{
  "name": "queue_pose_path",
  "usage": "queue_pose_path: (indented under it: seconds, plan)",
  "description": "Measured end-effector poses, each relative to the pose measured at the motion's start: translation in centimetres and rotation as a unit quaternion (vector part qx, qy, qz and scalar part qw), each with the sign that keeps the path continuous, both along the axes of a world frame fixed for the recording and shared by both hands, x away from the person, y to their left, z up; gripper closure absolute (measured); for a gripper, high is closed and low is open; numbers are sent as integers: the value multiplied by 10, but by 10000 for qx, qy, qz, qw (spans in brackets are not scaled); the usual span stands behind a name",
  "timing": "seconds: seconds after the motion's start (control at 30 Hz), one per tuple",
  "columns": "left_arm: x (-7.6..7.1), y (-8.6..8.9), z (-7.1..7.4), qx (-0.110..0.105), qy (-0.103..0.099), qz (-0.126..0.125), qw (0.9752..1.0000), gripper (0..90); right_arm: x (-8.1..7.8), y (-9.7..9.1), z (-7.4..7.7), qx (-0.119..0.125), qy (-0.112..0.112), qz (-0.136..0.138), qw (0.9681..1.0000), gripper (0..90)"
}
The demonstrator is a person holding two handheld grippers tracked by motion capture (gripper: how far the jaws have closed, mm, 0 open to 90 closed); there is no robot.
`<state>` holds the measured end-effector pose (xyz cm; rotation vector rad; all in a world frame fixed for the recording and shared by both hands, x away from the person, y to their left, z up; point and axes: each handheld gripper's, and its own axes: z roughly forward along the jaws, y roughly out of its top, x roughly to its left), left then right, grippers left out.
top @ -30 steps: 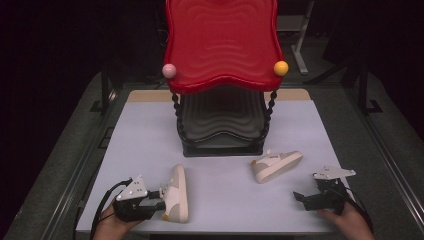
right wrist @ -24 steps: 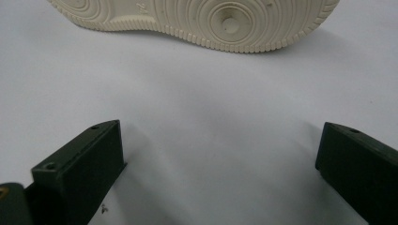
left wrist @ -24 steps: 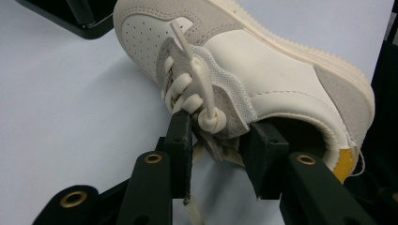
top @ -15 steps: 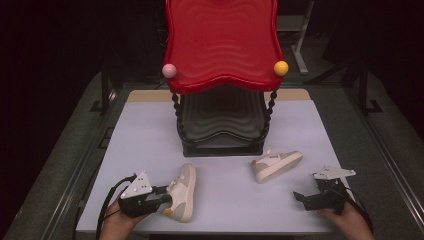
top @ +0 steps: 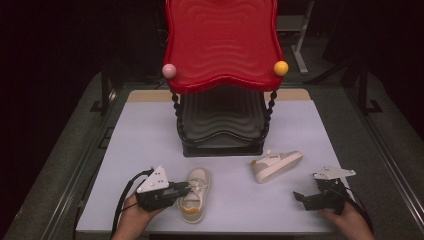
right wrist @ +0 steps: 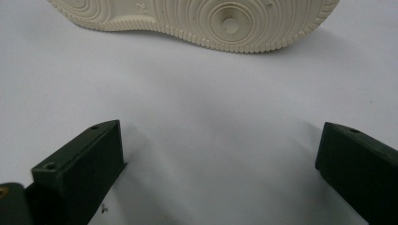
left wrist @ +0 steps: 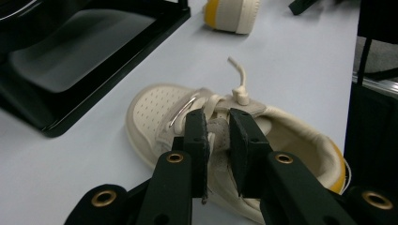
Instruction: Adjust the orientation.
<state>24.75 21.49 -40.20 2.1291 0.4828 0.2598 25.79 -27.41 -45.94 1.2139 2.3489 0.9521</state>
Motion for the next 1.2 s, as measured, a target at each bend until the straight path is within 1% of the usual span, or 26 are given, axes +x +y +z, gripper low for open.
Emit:
queue_pose_path:
  seconds: [0.1, 0.27, 0.33, 0.37, 0.43, 0.5, 0.53, 0.57, 0.6, 0.63, 0.7, 0.73, 0.77, 0.8, 0.87, 0.9, 0.97, 1.03, 1.1, 1.17, 1.2]
  plan:
    - [1, -4, 0, 12, -8, -36, 10000, 775, 0, 0, 0, 3, -2, 2, 10000, 6]
    - [0, 1, 2, -70, 70, 23, 9999, 764, 0, 0, 0, 2, -2, 0, 10000, 6]
    - [-4, 2, 4, -287, 113, 14, 9995, 752, 0, 0, 0, 2, -4, 2, 10000, 6]
    - [-6, 2, 6, -348, 139, 0, 9993, 752, 0, 0, 0, 2, -4, 2, 10000, 6]
    - [-12, 3, 9, -432, 166, -64, 9989, 746, 0, 0, 0, 5, -2, 2, 10000, 6]
    - [-20, 5, 11, -538, 263, -144, 9981, 740, 0, 0, 0, 2, -4, 3, 10000, 6]
    - [-24, 5, 10, -551, 272, -169, 9980, 723, 0, 0, 0, 4, -6, 3, 10000, 6]
    - [-28, 5, 10, -551, 304, -217, 9978, 723, 0, 0, 0, 4, -6, 3, 10000, 6]
    - [-32, 4, 8, -512, 314, -302, 9977, 693, 0, 0, 0, 3, -4, 1, 10000, 6]
    - [-35, 3, 6, -463, 317, -345, 9978, 693, 0, 0, 0, 3, -4, 1, 10000, 6]
    - [-40, 0, 1, -332, 330, -389, 9981, 662, 0, 0, 0, 9, 3, -6, 10000, 6]
    - [-41, -1, -1, -246, 322, -401, 9984, 645, 0, 0, 0, 7, 5, -7, 10000, 6]
    - [-42, -3, -4, -210, 289, -379, 9986, 633, 0, 0, 0, 7, 2, -5, 10000, 6]
    - [-41, -2, -4, -166, 270, -385, 9988, 627, 0, 0, 0, 6, 3, -5, 10000, 6]
    - [-39, -2, -6, -141, 314, -392, 9986, 628, 0, 0, 0, 5, 2, -4, 10000, 6]
    - [-38, -2, -6, -194, 343, -427, 9983, 639, 0, 0, 0, 5, 0, -3, 10000, 6]
    - [-37, -1, -7, -210, 337, -464, 9981, 654, 0, 0, 0, 4, -2, -2, 10000, 6]
    - [-36, -2, -5, -139, 349, -493, 9981, 673, 0, 0, 0, 3, 0, -2, 10000, 6]
    - [-35, -7, -5, -142, 310, -518, 9981, 693, 0, 0, 0, 7, 5, -6, 10000, 6]
    - [-32, -14, -6, -144, 256, -529, 9982, 712, 0, 0, 0, 8, 8, -8, 10000, 6]
    - [-29, -18, -6, -138, 260, -550, 9981, 732, 0, 0, 0, 2, -2, 1, 10000, 6]
